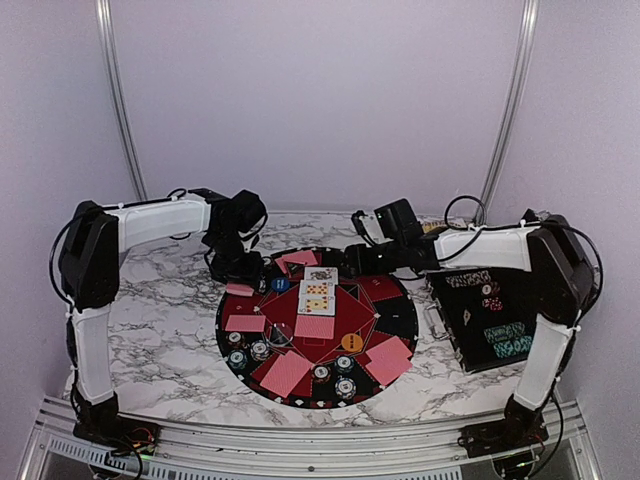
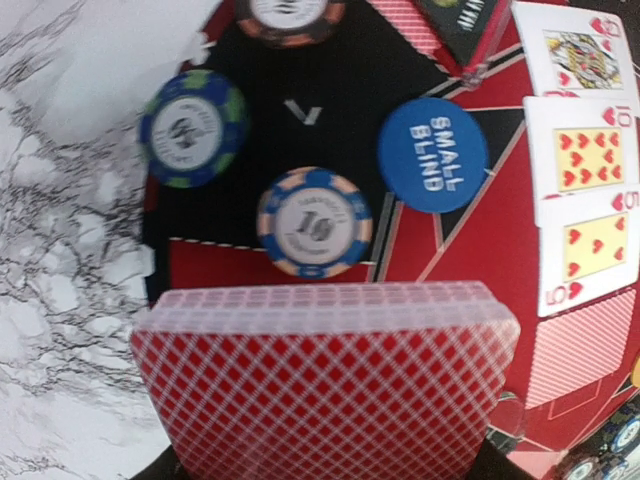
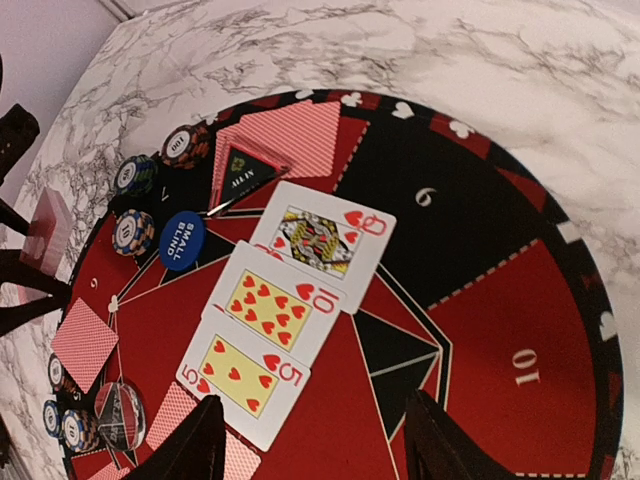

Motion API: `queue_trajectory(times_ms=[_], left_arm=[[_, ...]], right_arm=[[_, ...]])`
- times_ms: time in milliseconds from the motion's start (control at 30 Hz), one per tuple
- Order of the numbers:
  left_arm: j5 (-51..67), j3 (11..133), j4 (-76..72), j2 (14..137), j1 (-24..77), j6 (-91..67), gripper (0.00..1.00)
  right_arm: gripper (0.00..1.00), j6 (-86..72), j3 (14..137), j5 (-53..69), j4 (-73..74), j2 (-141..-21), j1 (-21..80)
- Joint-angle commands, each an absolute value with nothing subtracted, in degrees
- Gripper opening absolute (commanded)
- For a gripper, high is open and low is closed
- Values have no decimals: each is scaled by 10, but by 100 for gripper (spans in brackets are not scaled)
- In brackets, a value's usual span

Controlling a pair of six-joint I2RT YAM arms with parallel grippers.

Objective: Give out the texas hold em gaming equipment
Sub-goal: Pass from the left arm to the right

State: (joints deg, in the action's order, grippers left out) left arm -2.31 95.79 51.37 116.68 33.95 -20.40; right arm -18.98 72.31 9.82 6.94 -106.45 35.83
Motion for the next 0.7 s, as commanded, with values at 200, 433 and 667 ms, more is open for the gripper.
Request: queue_trajectory(times_ms=[200, 433, 667], left_arm=[[-38, 1238, 637, 1333, 472, -282, 37], [-16, 1446, 676, 1472, 531, -332, 36], [-12, 1451, 657, 1476, 553, -345, 36]], right_arm=[[60, -300, 568, 153, -28, -937, 279], [61, -339, 483, 228, -92, -903, 233], [64, -414, 446, 367, -212, -952, 214]])
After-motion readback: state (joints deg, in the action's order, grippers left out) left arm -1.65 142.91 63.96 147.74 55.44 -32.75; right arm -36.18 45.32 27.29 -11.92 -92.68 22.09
